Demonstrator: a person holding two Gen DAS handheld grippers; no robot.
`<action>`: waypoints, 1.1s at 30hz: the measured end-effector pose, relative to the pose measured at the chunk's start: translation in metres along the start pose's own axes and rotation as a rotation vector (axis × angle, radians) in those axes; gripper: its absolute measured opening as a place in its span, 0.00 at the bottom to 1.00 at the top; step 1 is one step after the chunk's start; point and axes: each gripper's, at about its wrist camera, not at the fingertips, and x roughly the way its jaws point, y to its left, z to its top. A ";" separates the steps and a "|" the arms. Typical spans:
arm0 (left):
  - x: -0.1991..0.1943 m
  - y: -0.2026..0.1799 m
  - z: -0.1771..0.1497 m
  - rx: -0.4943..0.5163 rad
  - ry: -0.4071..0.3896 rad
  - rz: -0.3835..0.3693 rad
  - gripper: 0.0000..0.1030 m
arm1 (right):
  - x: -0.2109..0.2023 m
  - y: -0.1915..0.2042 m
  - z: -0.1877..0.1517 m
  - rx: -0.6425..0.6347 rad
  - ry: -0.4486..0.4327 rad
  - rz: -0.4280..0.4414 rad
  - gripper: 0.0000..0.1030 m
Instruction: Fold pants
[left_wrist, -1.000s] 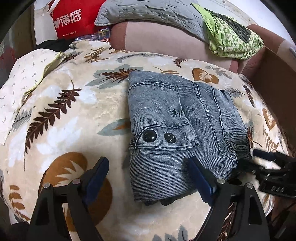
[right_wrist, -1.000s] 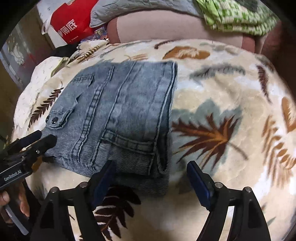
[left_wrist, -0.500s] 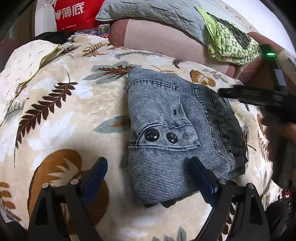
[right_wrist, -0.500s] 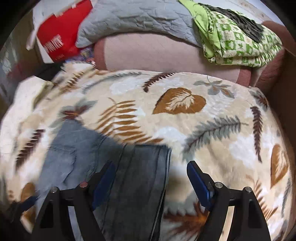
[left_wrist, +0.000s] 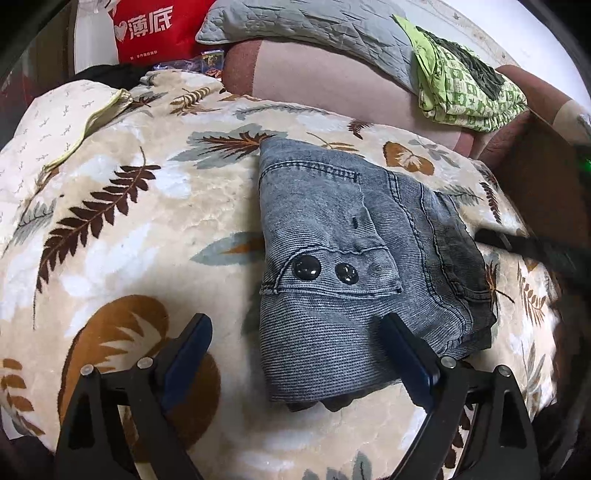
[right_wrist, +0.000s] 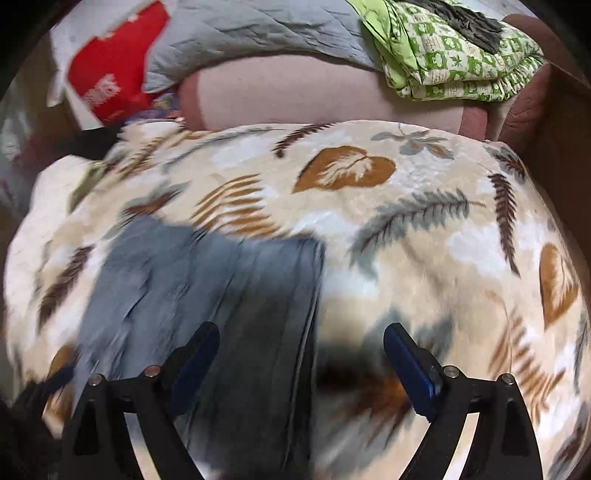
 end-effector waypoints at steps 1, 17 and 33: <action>-0.001 0.000 0.000 0.000 0.000 0.004 0.90 | -0.008 0.004 -0.015 -0.017 0.000 0.018 0.89; -0.049 -0.012 -0.032 0.013 -0.054 0.067 0.90 | -0.057 -0.015 -0.115 0.018 -0.189 0.049 0.98; -0.065 -0.062 -0.026 0.105 -0.071 0.167 0.90 | -0.084 -0.026 -0.124 0.006 -0.249 0.039 0.98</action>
